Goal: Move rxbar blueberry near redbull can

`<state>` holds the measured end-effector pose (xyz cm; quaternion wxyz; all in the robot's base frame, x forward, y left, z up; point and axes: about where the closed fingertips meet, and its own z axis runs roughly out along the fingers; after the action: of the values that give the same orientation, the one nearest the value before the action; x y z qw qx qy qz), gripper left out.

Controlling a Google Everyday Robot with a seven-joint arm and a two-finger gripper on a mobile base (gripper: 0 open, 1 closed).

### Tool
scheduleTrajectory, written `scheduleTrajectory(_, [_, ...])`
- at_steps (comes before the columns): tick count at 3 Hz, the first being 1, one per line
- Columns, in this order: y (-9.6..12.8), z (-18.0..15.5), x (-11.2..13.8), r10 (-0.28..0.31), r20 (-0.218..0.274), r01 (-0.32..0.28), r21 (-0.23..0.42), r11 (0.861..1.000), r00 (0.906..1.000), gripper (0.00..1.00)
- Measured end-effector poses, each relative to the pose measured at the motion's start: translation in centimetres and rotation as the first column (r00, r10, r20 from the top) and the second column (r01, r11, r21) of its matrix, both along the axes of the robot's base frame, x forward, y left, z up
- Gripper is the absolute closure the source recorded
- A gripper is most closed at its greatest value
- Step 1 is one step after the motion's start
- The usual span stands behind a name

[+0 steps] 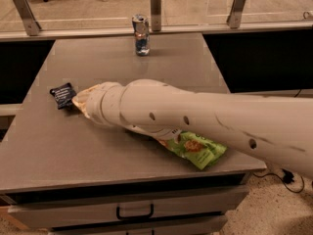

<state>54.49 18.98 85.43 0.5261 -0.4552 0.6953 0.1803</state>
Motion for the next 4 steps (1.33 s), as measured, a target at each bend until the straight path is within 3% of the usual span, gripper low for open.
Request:
scheduleTrajectory(1, [-6.0, 1.5, 4.5, -0.107, 0.052, 0.108, -0.023, 0.994, 0.9929, 1.0])
scheduleTrajectory(2, [-12.7, 2.2, 8.5, -0.234, 0.096, 0.238, -0.039, 0.97, 0.9675, 1.0])
scheduleTrajectory(3, [-17.2, 3.4, 11.3, -0.314, 0.14, 0.323, -0.045, 0.945, 0.939, 1.0])
scheduleTrajectory(4, [-19.8, 4.6, 13.0, -0.36, 0.168, 0.371, -0.042, 0.928, 0.9178, 1.0])
